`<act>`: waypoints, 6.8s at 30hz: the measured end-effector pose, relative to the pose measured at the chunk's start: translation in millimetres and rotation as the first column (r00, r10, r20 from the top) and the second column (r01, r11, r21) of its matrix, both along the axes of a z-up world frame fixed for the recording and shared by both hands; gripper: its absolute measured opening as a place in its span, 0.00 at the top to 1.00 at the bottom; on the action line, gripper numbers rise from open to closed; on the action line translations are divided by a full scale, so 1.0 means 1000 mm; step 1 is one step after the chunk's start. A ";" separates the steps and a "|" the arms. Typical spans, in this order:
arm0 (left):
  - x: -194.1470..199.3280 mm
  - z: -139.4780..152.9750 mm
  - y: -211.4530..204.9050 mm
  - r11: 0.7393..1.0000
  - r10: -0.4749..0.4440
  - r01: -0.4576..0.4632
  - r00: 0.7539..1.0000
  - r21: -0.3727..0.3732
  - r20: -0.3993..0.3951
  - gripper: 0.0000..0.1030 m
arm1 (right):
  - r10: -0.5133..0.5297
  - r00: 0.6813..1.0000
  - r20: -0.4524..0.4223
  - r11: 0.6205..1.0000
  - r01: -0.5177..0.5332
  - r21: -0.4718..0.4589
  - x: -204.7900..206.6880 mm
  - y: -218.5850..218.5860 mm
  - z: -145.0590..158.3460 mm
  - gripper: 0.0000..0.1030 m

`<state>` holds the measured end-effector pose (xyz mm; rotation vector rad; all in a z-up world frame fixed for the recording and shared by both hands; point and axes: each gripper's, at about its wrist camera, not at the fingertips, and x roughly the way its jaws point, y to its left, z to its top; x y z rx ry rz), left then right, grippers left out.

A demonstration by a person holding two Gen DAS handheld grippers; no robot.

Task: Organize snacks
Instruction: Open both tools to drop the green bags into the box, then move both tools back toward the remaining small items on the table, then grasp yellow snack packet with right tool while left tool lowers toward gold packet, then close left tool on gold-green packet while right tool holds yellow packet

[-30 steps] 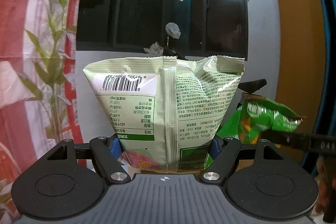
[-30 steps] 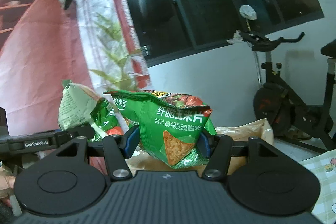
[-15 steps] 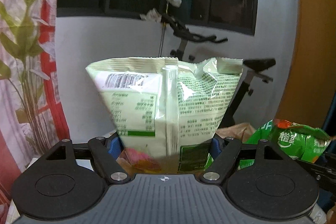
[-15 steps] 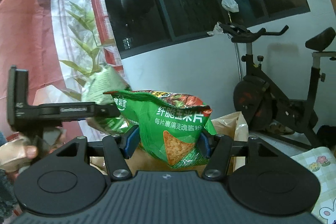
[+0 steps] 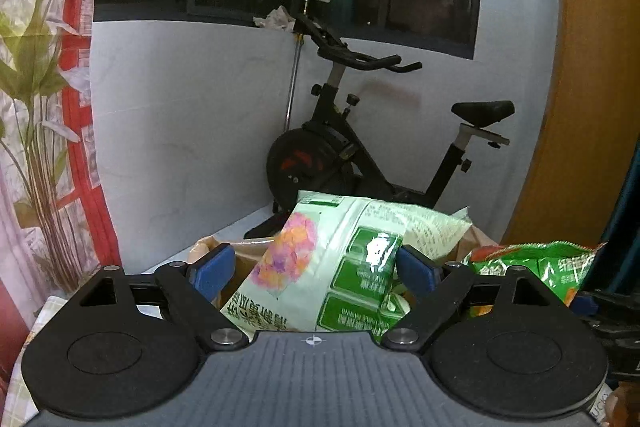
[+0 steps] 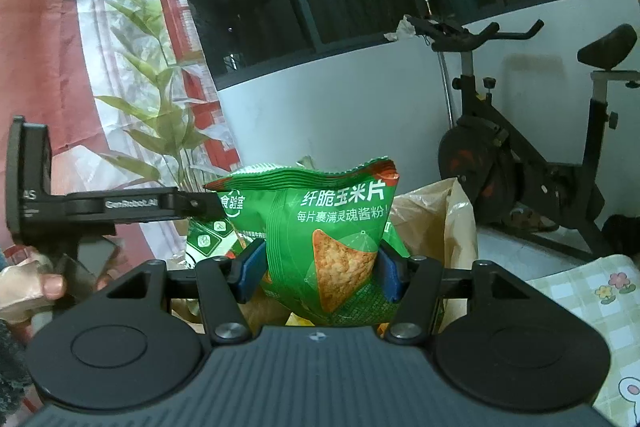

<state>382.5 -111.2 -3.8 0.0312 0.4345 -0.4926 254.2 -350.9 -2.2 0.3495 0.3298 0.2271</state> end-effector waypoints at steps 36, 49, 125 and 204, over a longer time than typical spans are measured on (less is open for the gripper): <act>-0.043 0.006 0.051 0.989 0.147 -0.147 0.989 0.009 0.022 0.13 | -0.064 0.975 -0.212 0.994 0.043 -0.104 0.049 0.014 0.015 0.15; -0.112 -0.008 0.093 0.986 0.163 -0.163 0.987 0.034 0.012 0.14 | 0.058 0.995 -0.082 0.985 -0.071 -0.155 -0.023 0.040 0.016 0.15; -0.164 -0.132 0.118 0.951 0.305 -0.309 0.917 0.025 -0.259 0.38 | 0.142 0.903 -0.405 0.891 -0.294 -0.345 -0.043 0.020 -0.174 0.45; -0.180 -0.171 0.065 0.970 0.178 -0.133 0.959 0.201 -0.222 0.72 | 0.101 0.946 -0.308 0.954 -0.180 -0.240 -0.067 0.004 -0.189 0.66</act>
